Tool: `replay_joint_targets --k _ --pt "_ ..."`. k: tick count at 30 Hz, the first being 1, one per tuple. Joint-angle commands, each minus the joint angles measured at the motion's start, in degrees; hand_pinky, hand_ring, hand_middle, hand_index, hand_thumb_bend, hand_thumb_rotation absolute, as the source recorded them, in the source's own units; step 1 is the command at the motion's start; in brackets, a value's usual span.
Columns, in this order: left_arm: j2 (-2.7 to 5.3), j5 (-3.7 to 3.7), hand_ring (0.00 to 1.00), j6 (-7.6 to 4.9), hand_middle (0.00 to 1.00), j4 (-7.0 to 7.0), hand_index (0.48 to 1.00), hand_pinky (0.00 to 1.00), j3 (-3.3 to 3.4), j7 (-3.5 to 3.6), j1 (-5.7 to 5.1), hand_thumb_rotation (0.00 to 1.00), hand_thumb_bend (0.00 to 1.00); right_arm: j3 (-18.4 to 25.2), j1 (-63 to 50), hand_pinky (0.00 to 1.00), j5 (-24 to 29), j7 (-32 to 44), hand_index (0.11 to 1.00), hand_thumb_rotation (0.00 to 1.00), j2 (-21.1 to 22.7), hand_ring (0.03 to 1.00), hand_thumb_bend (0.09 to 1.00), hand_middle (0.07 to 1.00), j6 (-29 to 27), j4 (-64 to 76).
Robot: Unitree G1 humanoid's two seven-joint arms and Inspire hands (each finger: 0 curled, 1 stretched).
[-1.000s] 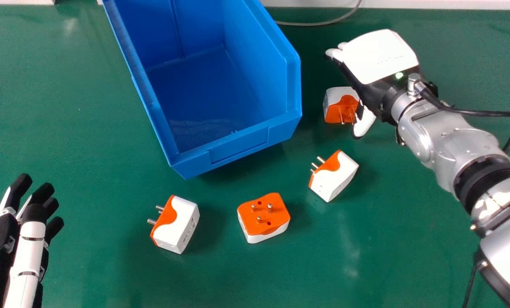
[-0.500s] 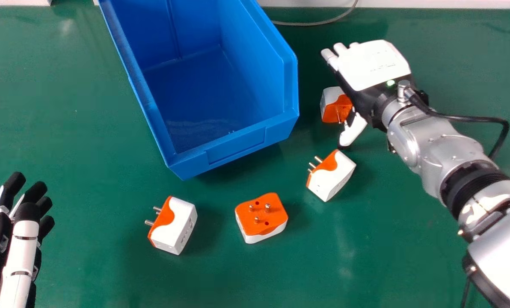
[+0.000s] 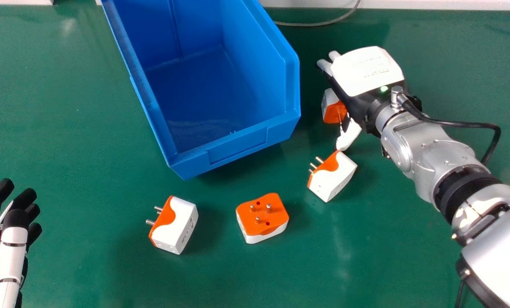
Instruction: Pick all objects and put in blue box
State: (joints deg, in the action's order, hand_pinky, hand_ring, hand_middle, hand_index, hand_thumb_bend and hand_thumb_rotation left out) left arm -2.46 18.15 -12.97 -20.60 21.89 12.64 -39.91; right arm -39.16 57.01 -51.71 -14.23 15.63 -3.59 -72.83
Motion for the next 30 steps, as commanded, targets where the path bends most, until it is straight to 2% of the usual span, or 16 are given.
replay_joint_targets --k 1,6,10,13,15,17,18,21,22,24,25,27,29,30 --pt "-0.60 1.07 0.91 -0.39 0.89 -1.30 0.923 0.92 1.10 0.62 -1.27 0.73 0.45 0.3 0.1 0.79 0.7 -0.9 0.904 0.21 0.3 0.910 0.816 0.941 -0.3 0.3" --pt "-0.55 1.51 0.91 -0.01 0.90 -1.83 0.924 0.92 1.22 0.82 -1.70 0.73 0.44 1.3 -0.2 0.76 1.8 -1.1 0.878 0.14 0.2 0.887 0.754 0.915 -1.5 0.3" --pt "-0.43 0.41 0.91 0.47 0.90 -2.48 0.925 0.92 1.02 -0.01 -1.97 0.73 0.43 1.0 0.0 0.75 1.9 -1.7 0.868 0.11 0.9 0.877 0.736 0.906 -2.3 0.4" --pt "-0.09 0.92 0.91 0.78 0.90 -2.66 0.923 0.93 0.76 -0.13 -1.95 0.74 0.44 0.7 0.2 0.74 1.7 -1.8 0.858 0.09 1.6 0.865 0.723 0.895 -3.3 0.5" --pt "-0.03 0.77 0.91 1.02 0.90 -3.01 0.922 0.93 0.68 -0.29 -2.19 0.73 0.45 0.6 0.2 0.72 1.6 -2.6 0.845 0.06 2.0 0.852 0.704 0.882 -4.3 0.5" --pt "0.02 0.98 0.91 1.04 0.90 -3.30 0.922 0.93 0.69 -0.26 -2.48 0.73 0.45 1.4 -0.1 0.70 2.5 -3.0 0.835 0.05 2.3 0.840 0.669 0.872 -6.0 0.5" --pt "-0.01 1.11 0.91 0.93 0.90 -3.30 0.922 0.93 0.73 -0.14 -2.58 0.73 0.45 1.9 -0.2 0.65 3.1 -2.9 0.815 0.04 2.3 0.810 0.620 0.853 -6.7 0.4" --pt "-0.06 1.41 0.91 0.37 0.90 -3.31 0.921 0.93 1.03 0.25 -3.09 0.73 0.44 2.4 -0.2 0.60 3.6 -2.1 0.796 0.03 2.2 0.780 0.579 0.835 -7.5 0.1" --pt "-0.20 1.60 0.91 0.06 0.90 -3.10 0.922 0.93 1.19 0.58 -3.19 0.74 0.44 2.4 -0.2 0.57 3.6 -2.1 0.767 0.03 2.2 0.740 0.549 0.803 -7.8 0.0" --pt "-0.49 2.30 0.91 -0.57 0.90 -2.48 0.922 0.93 1.62 1.43 -3.15 0.74 0.44 2.2 -0.3 0.57 3.4 -2.0 0.767 0.03 2.4 0.740 0.549 0.803 -8.5 0.0" --pt "-0.61 2.43 0.91 -0.72 0.90 -2.26 0.922 0.93 1.88 1.74 -3.15 0.74 0.44 1.5 -0.2 0.57 2.7 -2.4 0.767 0.03 2.6 0.740 0.549 0.803 -8.8 -0.1" --pt "-0.88 2.38 0.92 -1.06 0.90 -1.91 0.922 0.94 2.42 2.29 -3.21 0.73 0.42 -0.2 0.0 0.47 0.9 -3.3 0.678 0.02 3.0 0.630 0.529 0.706 -8.9 -0.1" --pt "-0.98 2.04 0.92 -1.15 0.90 -1.79 0.922 0.94 2.83 2.43 -3.28 0.73 0.42 -0.8 0.1 0.47 0.3 -3.4 0.678 0.02 3.1 0.630 0.529 0.706 -8.7 -0.3" --pt "-0.95 2.13 0.92 -1.03 0.90 -1.94 0.922 0.94 2.95 2.46 -3.34 0.73 0.41 -0.4 -0.1 0.44 0.8 -3.5 0.644 0.01 3.0 0.590 0.522 0.671 -8.8 -0.3"
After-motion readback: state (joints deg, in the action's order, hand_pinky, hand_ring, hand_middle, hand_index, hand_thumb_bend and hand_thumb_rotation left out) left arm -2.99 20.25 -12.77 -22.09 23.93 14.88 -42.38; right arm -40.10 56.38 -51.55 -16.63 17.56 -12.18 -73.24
